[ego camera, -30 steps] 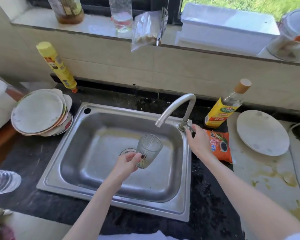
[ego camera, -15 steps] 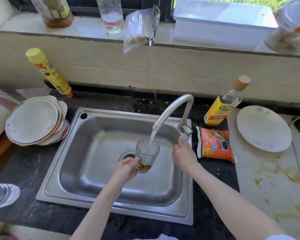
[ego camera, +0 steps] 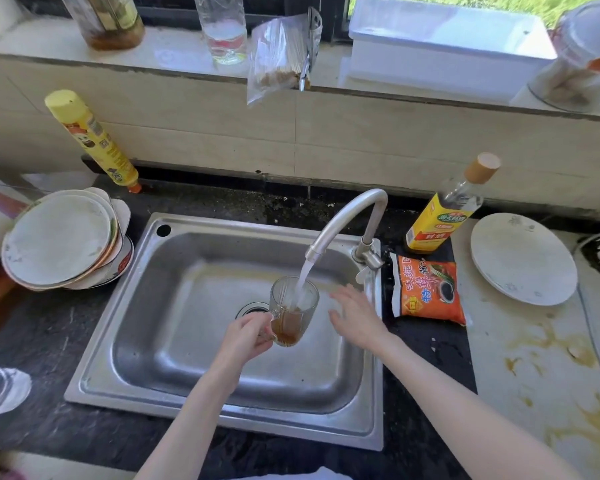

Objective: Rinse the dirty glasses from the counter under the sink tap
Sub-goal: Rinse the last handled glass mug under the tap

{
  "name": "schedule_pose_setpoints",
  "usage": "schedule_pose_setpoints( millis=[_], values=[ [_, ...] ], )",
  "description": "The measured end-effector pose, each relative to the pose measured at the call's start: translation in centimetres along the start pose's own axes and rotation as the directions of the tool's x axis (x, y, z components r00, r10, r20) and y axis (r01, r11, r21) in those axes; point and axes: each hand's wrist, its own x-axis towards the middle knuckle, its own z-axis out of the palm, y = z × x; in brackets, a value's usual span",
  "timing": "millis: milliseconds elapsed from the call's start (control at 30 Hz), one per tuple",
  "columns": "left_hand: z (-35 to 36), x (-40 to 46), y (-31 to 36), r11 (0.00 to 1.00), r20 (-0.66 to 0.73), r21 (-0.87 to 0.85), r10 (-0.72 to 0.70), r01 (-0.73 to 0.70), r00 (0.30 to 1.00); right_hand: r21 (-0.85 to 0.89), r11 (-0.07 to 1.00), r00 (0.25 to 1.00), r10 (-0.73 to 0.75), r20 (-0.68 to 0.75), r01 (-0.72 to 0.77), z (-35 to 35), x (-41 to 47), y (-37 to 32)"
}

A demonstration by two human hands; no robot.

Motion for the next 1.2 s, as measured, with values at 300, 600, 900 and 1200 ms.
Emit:
schedule_pose_setpoints(
  millis=[300, 600, 900, 1200],
  values=[
    [-0.2, 0.1, 1.9, 0.988, 0.149, 0.037, -0.154, 0.151, 0.977, 0.739, 0.651, 0.969, -0.021, 0.248, -0.175, 1.5, -0.3, -2.2],
    [0.9, 0.3, -0.2, 0.910, 0.227, 0.217, -0.399, 0.353, 0.888, 0.509, 0.690, 0.809, 0.195, 0.554, -0.515, 2.9, -0.9, -0.9],
    [0.7, 0.2, 0.1, 0.926, 0.258, 0.261, -0.340, 0.274, 0.904, 0.554, 0.665, 0.822, 0.167, 0.544, -0.501, 2.3, -1.2, -0.6],
    [-0.8, 0.4, -1.1, 0.942, 0.335, 0.317, -0.002, -0.111, 0.942, 0.641, 0.727, 0.946, 0.033, 0.323, -0.244, 1.2, -1.6, -1.6]
  ],
)
